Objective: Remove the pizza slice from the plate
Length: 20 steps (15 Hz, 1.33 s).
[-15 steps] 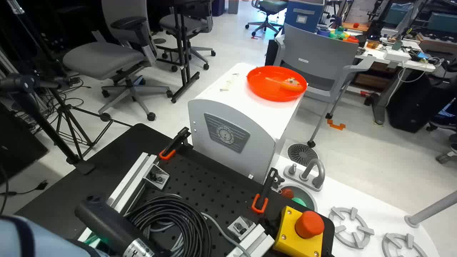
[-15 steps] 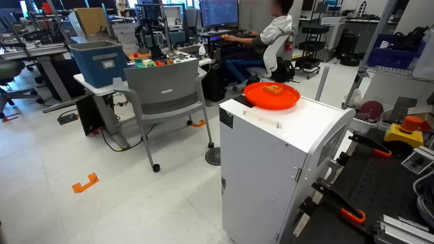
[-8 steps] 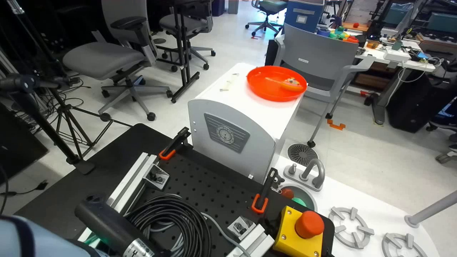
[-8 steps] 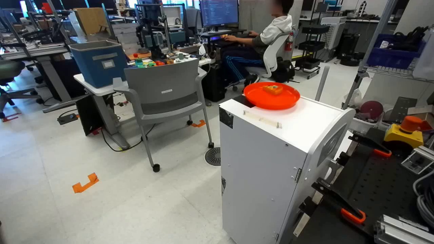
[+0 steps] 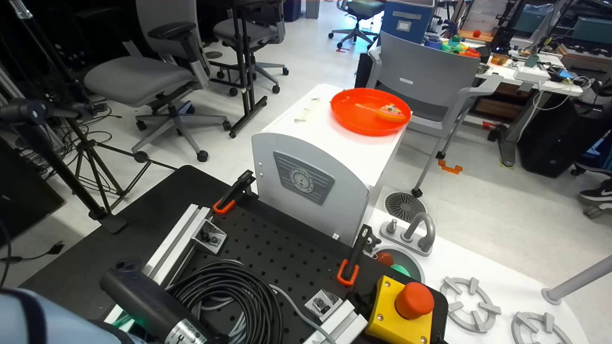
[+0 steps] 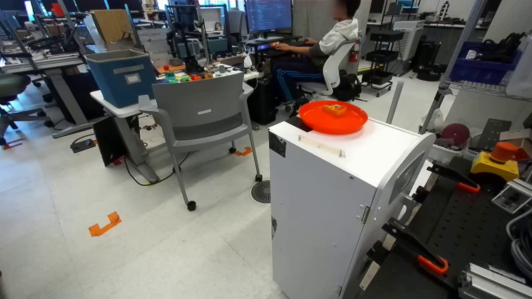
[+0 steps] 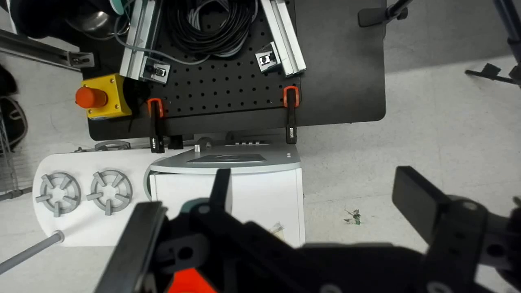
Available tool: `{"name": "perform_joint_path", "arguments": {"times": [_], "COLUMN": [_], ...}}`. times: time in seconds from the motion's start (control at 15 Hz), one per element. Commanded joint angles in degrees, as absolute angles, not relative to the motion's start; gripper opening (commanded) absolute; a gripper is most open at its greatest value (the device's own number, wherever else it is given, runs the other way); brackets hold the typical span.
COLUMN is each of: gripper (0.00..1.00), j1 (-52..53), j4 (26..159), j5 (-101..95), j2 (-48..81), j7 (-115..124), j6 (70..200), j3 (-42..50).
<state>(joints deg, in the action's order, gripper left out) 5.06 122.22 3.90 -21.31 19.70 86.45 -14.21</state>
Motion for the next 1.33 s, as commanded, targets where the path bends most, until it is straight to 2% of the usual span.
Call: {"name": "perform_joint_path", "arguments": {"times": [0.0,1.27], "gripper": [1.00,1.00], "j1": [5.73,4.04], "j4": [122.09,123.46], "j5": [3.71,4.58], "j2": [-21.20,-22.84], "j7": [19.90,21.34], "j6": [86.33,87.13], "j3": [-13.65,-10.97]}}
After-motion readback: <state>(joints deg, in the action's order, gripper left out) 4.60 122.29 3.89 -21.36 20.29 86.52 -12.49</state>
